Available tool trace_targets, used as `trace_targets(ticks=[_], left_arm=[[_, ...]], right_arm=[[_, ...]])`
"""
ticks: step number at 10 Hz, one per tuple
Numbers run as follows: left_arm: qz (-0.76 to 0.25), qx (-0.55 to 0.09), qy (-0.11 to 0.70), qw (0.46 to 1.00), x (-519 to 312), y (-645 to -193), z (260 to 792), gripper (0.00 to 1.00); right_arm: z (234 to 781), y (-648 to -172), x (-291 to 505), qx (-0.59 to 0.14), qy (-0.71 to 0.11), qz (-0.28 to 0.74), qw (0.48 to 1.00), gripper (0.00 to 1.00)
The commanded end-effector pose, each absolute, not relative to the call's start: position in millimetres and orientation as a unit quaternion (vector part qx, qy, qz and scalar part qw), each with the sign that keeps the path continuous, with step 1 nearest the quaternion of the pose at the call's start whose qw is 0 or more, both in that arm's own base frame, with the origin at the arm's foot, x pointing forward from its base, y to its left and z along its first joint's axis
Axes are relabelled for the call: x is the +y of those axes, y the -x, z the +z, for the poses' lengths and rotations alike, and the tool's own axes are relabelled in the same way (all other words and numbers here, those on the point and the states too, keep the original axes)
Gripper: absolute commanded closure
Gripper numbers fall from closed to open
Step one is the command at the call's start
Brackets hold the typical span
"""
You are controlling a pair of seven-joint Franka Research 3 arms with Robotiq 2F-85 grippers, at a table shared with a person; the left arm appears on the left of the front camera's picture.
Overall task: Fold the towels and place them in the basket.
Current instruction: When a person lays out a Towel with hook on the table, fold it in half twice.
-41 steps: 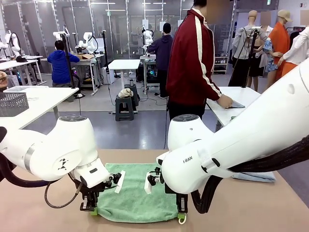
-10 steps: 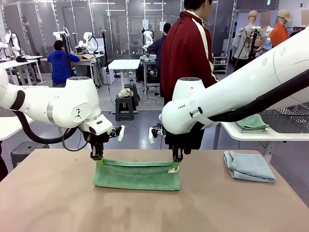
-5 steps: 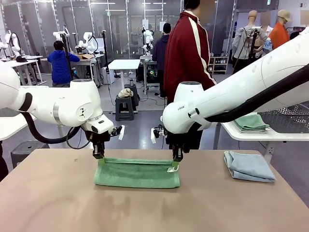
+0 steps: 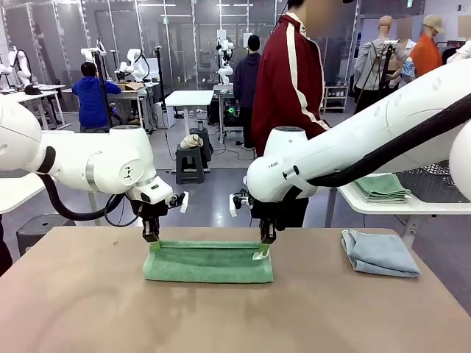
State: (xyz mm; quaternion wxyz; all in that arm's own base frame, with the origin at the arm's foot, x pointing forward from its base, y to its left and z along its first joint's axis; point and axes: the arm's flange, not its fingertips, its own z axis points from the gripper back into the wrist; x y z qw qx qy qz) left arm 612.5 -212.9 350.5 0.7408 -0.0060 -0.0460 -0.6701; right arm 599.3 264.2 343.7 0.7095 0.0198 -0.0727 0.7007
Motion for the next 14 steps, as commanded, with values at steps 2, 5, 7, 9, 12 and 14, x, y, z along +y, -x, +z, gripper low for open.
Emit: trace_targets(ticks=[2,5,7,9,12,14], left_arm=[[-0.678,-0.049,0.016,0.733,-204,-630,344,0.93],[-0.679,-0.056,0.011,0.732,-202,-636,342,0.93],[-0.675,-0.056,0.008,0.736,-200,-638,341,0.93],[-0.674,-0.061,0.004,0.736,-197,-641,337,0.83],[-0.670,-0.081,-0.015,0.737,-193,-637,340,0.55],[-0.664,-0.097,-0.041,0.740,-190,-634,345,0.36]], right_arm=[[331,-615,258,-0.073,-0.019,0.709,0.701,0.92],[329,-617,257,-0.069,-0.010,0.697,0.714,0.92],[328,-617,256,-0.072,-0.005,0.694,0.716,0.92],[326,-621,257,-0.079,0.003,0.697,0.712,0.92],[330,-621,258,-0.099,0.023,0.700,0.707,0.59],[338,-619,256,-0.121,0.050,0.704,0.698,0.39]])
